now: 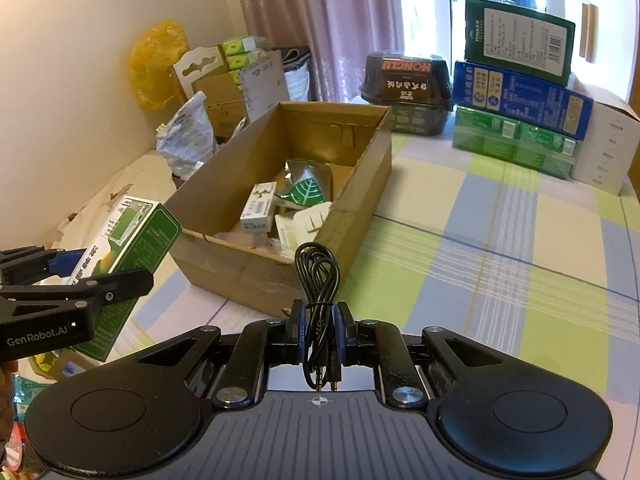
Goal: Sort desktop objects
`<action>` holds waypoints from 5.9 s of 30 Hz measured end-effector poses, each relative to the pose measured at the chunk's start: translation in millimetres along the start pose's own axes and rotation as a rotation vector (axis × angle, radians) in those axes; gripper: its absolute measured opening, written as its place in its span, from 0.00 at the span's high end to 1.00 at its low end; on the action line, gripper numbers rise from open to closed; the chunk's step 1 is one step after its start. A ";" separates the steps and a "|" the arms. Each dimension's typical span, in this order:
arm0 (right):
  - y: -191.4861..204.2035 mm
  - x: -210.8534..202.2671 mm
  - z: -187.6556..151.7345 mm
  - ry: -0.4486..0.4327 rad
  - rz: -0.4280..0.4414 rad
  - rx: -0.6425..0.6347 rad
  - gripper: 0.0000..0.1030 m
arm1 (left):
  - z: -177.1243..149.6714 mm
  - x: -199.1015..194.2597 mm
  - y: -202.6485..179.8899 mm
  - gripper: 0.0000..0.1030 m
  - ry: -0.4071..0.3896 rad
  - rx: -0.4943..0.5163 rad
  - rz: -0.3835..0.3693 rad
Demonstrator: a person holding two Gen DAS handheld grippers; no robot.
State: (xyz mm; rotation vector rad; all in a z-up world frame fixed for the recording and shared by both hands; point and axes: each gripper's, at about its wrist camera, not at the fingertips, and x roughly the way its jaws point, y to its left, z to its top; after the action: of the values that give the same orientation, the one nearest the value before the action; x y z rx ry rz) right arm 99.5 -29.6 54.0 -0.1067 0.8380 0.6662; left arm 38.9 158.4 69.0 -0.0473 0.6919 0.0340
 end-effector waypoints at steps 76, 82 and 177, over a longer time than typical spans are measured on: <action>7.1 93.1 109.2 -0.017 0.086 -0.023 0.89 | 91.3 106.0 47.6 0.51 0.054 0.114 0.015; 3.4 100.5 112.6 -0.014 0.089 -0.018 0.89 | 94.9 117.9 48.8 0.51 0.062 0.113 0.007; 40.8 -57.7 -18.3 -0.005 -0.070 0.166 0.02 | -7.8 -74.6 15.0 0.01 0.017 -0.115 0.129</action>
State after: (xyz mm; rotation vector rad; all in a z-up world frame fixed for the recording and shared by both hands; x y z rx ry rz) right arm 35.9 -32.5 89.8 0.0150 0.8774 0.5287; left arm -24.1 171.7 110.1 -0.1134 0.7087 0.1975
